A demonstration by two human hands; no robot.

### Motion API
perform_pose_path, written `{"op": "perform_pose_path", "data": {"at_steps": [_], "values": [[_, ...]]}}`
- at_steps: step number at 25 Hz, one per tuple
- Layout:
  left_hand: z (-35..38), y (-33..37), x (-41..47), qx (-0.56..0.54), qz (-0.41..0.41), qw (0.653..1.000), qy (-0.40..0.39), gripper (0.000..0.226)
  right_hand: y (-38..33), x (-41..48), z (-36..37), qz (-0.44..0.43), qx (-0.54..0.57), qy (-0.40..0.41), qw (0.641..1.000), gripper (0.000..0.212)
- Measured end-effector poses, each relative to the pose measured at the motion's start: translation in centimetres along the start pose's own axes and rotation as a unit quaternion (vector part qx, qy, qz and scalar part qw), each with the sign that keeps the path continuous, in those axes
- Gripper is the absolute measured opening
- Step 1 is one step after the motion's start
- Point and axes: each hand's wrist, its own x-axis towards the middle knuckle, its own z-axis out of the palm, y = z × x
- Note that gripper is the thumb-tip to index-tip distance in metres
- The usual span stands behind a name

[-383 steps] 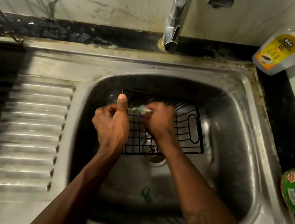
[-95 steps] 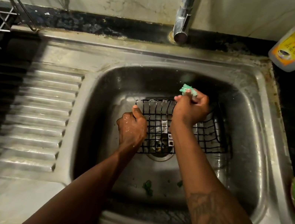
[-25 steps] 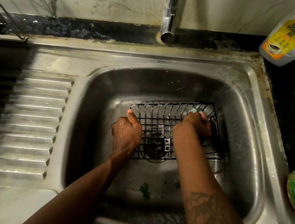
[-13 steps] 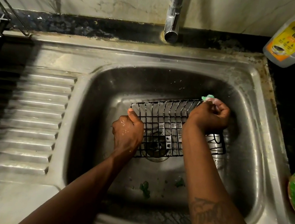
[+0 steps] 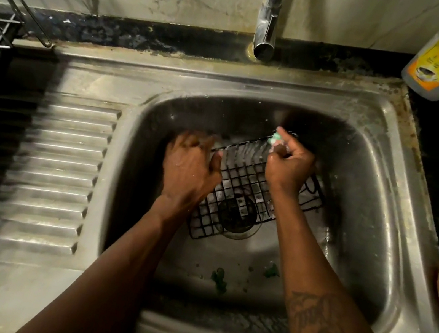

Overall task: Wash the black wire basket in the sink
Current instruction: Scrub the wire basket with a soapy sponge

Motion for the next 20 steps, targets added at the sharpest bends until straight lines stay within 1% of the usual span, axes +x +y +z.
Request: {"op": "perform_pose_path", "data": {"at_steps": [1,2,3,4,5,6,8,10,11,12,14,16,17,18,19,20], "values": [[-0.2,0.1,0.0,-0.027,0.039,0.999,-0.017,0.034,-0.2,-0.1,0.0,-0.017,-0.008,-0.061,0.998,0.039],[-0.3,0.2,0.0,-0.048,0.052,0.997,-0.04,0.032,-0.4,-0.2,0.0,-0.031,-0.014,-0.116,0.993,0.038],[-0.3,0.2,0.1,-0.047,0.045,0.997,-0.052,0.04,-0.6,-0.4,0.1,-0.042,-0.016,-0.154,0.987,0.039],[-0.1,0.3,0.0,-0.027,0.031,0.998,-0.049,0.053,-0.9,-0.7,0.3,-0.048,-0.017,-0.167,0.985,0.04],[-0.1,0.6,0.0,-0.006,0.016,0.999,-0.044,0.062,-1.3,-1.0,0.5,-0.047,-0.014,-0.156,0.987,0.04],[0.0,0.9,-0.1,-0.002,0.0,0.999,-0.043,0.062,-1.5,-1.5,0.9,-0.037,-0.016,-0.123,0.992,0.037],[0.1,1.4,-0.3,-0.062,-0.04,0.996,-0.057,0.046,-1.8,-2.6,1.8,0.009,-0.014,-0.022,1.0,0.026],[0.1,1.8,-0.4,-0.133,-0.054,0.986,-0.08,0.029,-2.0,-3.3,2.5,0.103,0.05,0.062,0.991,0.019],[0.0,2.0,-0.6,-0.155,-0.041,0.983,-0.09,0.026,-1.9,-3.3,2.6,0.141,0.079,0.078,0.984,0.02],[-0.1,2.1,-0.8,-0.166,-0.029,0.981,-0.099,0.025,-1.7,-3.3,2.6,0.151,0.087,0.077,0.982,0.021],[-0.3,2.4,-1.1,-0.16,-0.038,0.98,-0.108,0.036,-1.4,-3.3,2.5,0.125,0.076,0.048,0.988,0.02],[0.0,2.3,-0.6,-0.094,-0.065,0.99,-0.082,0.055,-1.7,-4.0,2.7,0.082,0.08,0.014,0.993,0.013],[0.3,1.9,-0.3,-0.067,-0.076,0.992,-0.069,0.058,-1.8,-4.5,2.8,0.048,0.068,-0.003,0.997,0.011],[0.8,1.6,0.0,-0.07,-0.075,0.993,-0.064,0.053,-2.0,-4.8,3.0,0.011,0.048,-0.014,0.999,0.01],[1.1,1.3,0.0,-0.09,-0.062,0.992,-0.067,0.043,-2.0,-5.0,3.2,-0.026,0.028,-0.022,0.999,0.011],[1.5,1.1,-0.1,-0.108,-0.037,0.991,-0.075,0.033,-2.1,-4.9,3.4,-0.062,0.004,-0.031,0.998,0.015]]}}
